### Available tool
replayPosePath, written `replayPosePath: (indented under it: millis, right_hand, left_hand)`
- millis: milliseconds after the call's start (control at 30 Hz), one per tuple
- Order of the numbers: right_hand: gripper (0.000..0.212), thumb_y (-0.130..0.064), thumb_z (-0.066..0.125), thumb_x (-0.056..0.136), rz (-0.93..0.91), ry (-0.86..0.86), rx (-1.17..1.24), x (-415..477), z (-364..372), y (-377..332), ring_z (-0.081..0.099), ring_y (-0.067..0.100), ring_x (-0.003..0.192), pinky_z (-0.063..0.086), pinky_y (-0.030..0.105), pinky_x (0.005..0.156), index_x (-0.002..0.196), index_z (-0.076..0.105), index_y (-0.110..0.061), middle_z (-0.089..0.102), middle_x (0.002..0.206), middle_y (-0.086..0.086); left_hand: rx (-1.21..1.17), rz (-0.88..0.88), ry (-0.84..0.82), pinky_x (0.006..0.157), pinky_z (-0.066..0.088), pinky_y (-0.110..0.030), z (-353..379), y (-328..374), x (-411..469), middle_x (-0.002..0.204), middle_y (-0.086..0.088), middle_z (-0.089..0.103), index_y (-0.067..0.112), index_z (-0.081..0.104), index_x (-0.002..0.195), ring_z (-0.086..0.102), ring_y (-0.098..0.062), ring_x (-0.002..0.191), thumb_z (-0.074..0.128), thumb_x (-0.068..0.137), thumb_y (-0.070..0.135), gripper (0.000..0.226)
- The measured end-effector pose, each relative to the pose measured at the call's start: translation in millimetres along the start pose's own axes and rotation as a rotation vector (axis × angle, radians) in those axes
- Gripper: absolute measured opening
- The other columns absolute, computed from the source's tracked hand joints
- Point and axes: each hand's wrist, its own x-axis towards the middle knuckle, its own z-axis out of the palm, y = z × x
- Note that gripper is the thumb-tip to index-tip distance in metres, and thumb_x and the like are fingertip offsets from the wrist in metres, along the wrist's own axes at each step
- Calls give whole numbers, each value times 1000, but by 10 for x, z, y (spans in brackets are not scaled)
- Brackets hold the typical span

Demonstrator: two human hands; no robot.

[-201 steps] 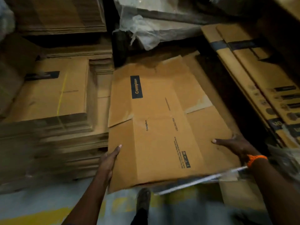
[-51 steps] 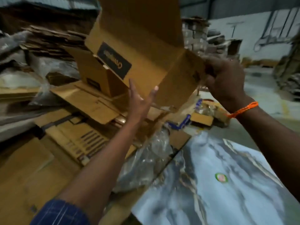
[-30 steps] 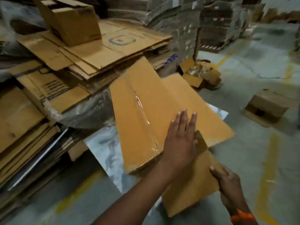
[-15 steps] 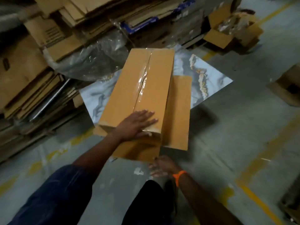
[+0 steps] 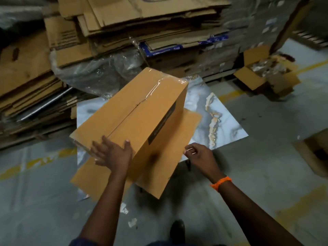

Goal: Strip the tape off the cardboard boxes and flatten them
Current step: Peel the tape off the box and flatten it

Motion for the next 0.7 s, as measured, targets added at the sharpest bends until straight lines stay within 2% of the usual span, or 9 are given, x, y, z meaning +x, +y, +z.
replayPosePath:
  millis: [67,133,233,333,433,500,600,633,700]
  right_hand:
    - [16,-34,74,89,33,43,39,278,-179,10,66,3,79,46,17,63,99,71,-22,70,87,-6]
    - [25,-35,74,89,26,13,51,608,-266,-43,64,4,84,45,14,63,107,69,-18,68,92,-2]
    - [43,-38,74,89,-33,-5,22,1209,-289,-165,65,19,101,54,32,83,121,62,-12,67,110,6]
    - [64,-40,74,87,-83,101,-32,1895,-331,-286,52,31,123,44,39,103,136,51,-8,53,134,17]
    - [80,-44,75,86,-66,215,44,2509,-460,-309,40,36,133,35,41,110,146,40,-4,41,144,21]
    - [90,-49,74,86,-22,131,133,2867,-542,-236,37,37,139,34,41,112,152,32,-4,35,152,20]
    - [102,-61,71,83,26,-71,214,3316,-663,-88,34,30,146,34,40,115,157,24,-9,34,159,14]
    - [103,-64,70,82,26,-128,228,3446,-673,-59,36,27,145,36,40,115,158,24,-11,36,159,11]
    - [100,-64,70,82,25,-273,271,3657,-641,-56,41,25,142,41,40,112,158,26,-16,40,157,8]
  left_hand:
    - [63,26,23,115,7,-71,106,38,-76,169,-16,0,18,24,158,-7,-41,154,53,98,47,73]
    - [187,163,51,113,15,-71,198,6,-121,168,-16,11,23,31,156,4,-43,153,39,102,49,60]
    - [291,287,71,110,23,-72,195,-45,88,165,-10,26,29,38,152,17,-39,152,30,103,60,58]
    - [366,371,87,112,27,-67,26,-36,626,163,-2,33,35,42,150,25,-33,151,42,101,62,57]
    - [509,517,23,117,26,-55,-219,-155,1343,156,-15,45,21,50,149,36,-42,144,35,105,56,57]
    - [667,470,11,117,25,-59,-379,-172,1715,153,-22,45,21,45,152,37,-48,140,27,107,53,58]
    - [797,135,104,112,23,-66,-395,225,1914,162,-19,29,32,34,157,23,-46,147,38,106,39,51]
    - [781,59,70,114,20,-64,-309,441,1950,163,-19,26,29,33,157,20,-44,148,45,105,32,54]
    - [654,88,2,115,28,-63,-30,935,1987,156,-25,34,14,38,153,30,-48,141,59,97,21,61]
